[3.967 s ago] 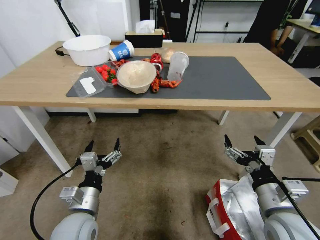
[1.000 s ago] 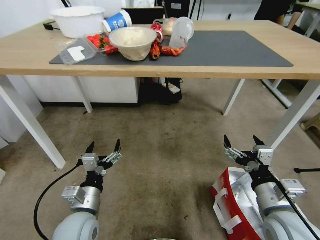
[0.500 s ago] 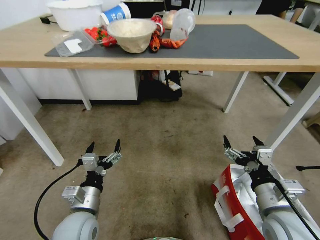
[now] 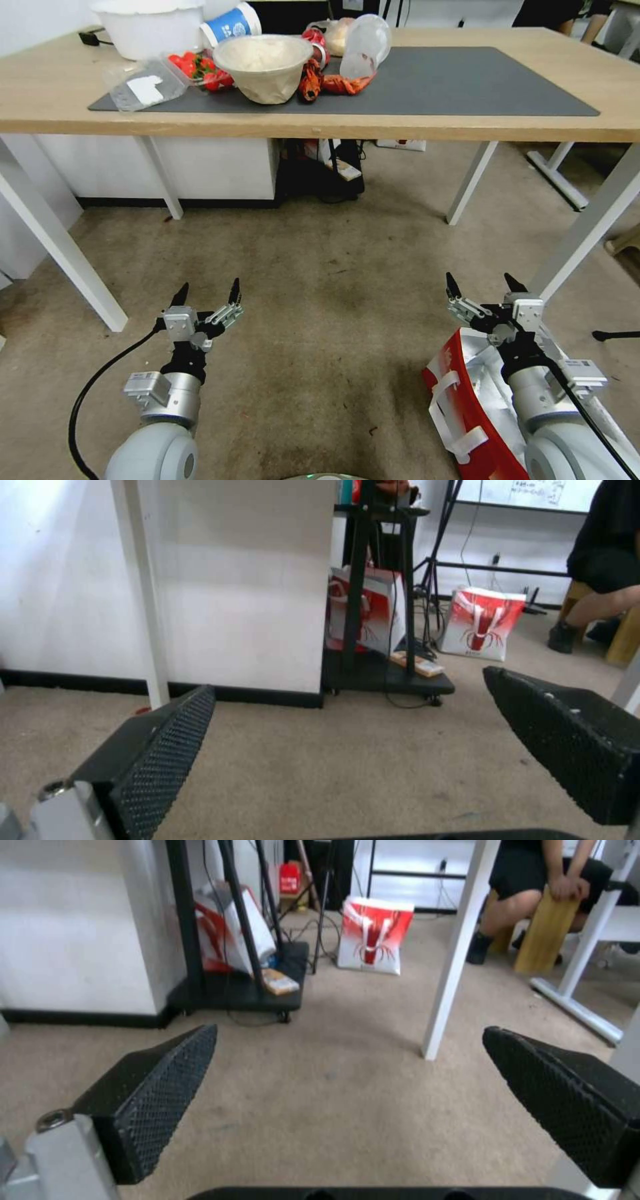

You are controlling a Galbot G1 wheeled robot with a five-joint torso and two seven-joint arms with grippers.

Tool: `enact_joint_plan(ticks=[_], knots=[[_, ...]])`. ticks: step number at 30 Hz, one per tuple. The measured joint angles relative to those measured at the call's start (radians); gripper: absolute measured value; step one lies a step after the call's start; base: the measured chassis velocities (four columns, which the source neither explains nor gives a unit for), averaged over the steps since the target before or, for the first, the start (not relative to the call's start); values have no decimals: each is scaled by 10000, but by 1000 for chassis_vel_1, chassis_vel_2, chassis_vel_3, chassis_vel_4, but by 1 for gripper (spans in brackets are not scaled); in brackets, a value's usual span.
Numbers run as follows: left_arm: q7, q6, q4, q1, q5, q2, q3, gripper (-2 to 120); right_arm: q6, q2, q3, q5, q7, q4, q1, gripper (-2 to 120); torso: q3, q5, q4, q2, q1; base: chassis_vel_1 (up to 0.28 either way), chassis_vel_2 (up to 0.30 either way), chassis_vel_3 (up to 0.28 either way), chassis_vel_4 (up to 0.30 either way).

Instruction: Pick up the food delivery bag from the floor and place it on the table.

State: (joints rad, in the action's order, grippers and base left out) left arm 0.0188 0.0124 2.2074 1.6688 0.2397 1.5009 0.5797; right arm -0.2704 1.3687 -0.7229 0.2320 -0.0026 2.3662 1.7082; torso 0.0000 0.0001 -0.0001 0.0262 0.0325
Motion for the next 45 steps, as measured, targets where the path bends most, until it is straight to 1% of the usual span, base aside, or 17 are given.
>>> enact_joint_plan(ticks=[2, 3, 6, 7, 9, 10, 12, 14, 16, 18, 19, 22, 23, 25, 29, 36, 45], knots=[[4, 10, 99, 0, 2, 1, 32, 100, -578, -479, -254, 432, 106, 71, 159, 100, 0, 2, 1, 9, 2, 0, 0, 0, 0], [4, 10, 99, 0, 2, 1, 32, 100, -578, -479, -254, 432, 106, 71, 159, 100, 0, 2, 1, 9, 2, 0, 0, 0, 0], [6, -6, 155, 45, 6, 22, 79, 100, -1630, -1453, -631, 779, 203, 2, 372, 100, 0, -1, -1, 20, 4, 0, 0, 0, 0], [6, -6, 155, 45, 6, 22, 79, 100, -1630, -1453, -631, 779, 203, 2, 372, 100, 0, -1, -1, 20, 4, 0, 0, 0, 0], [2, -48, 239, 123, 6, 83, 142, 100, -2516, -2080, -874, 1109, 147, -211, 312, 100, 0, 3, 3, 26, 6, 0, 0, 0, 0], [2, -48, 239, 123, 6, 83, 142, 100, -2516, -2080, -874, 1109, 147, -211, 312, 100, 0, 3, 3, 26, 6, 0, 0, 0, 0], [-16, -57, 279, 146, 5, 133, 174, 100, -3383, -2505, -1191, 1157, -197, -457, 224, 100, 0, 1, 1, 31, 9, 0, 0, 0, 0], [-28, -57, 283, 156, 5, 165, 186, 100, -3825, -2781, -1356, 1056, -505, -709, 111, 100, 0, 2, -1, 35, 9, 0, 0, 0, 0], [-36, -57, 278, 154, 6, 187, 191, 100, -4010, -2932, -1490, 948, -672, -900, 28, 100, 0, 4, 2, 38, 9, 0, 0, 0, 0], [-44, -42, 217, 122, 2, 215, 192, 100, -4291, -3186, -1964, 713, -1418, -1262, -63, 100, 0, 1, 1, 42, 10, 0, 0, 0, 0], [-44, -42, 217, 122, 2, 215, 192, 100, -4291, -3186, -1964, 713, -1418, -1262, -63, 100, 0, 1, 1, 42, 10, 0, 0, 0, 0], [-51, -35, 162, 110, 2, 229, 192, 100, -4443, -3347, -2237, 574, -1978, -1429, -89, 100, -1, 1, -2, 44, 11, 0, 0, 0, 0], [-62, -29, 88, 84, 1, 228, 193, 100, -4512, -3605, -2535, 249, -2489, -1772, -163, 100, 0, -1, 0, 47, 10, 0, 0, 0, 0], [-69, -27, -12, 52, 5, 182, 192, 100, -4508, -3852, -2678, 89, -2713, -2159, -254, 100, 0, 1, 0, 50, 11, 0, 0, 0, 0], [-81, -27, -163, -13, 29, 103, 200, 100, -4486, -4093, -2694, -212, -2876, -2658, -366, 100, 0, 1, 1, 52, 12, 0, 0, 0, 0], [-86, 6, -322, -103, 32, 77, 160, 100, -4390, -4185, -2606, -751, -3040, -3294, -645, 100, 0, 0, 1, 58, 12, 0, 0, 0, 0], [-80, 10, -385, -129, 7, 93, 122, 100, -4381, -4384, -2319, -876, -3175, -4073, -984, 100, 0, 0, 1, 61, 13, 0, 0, 0, 0]])
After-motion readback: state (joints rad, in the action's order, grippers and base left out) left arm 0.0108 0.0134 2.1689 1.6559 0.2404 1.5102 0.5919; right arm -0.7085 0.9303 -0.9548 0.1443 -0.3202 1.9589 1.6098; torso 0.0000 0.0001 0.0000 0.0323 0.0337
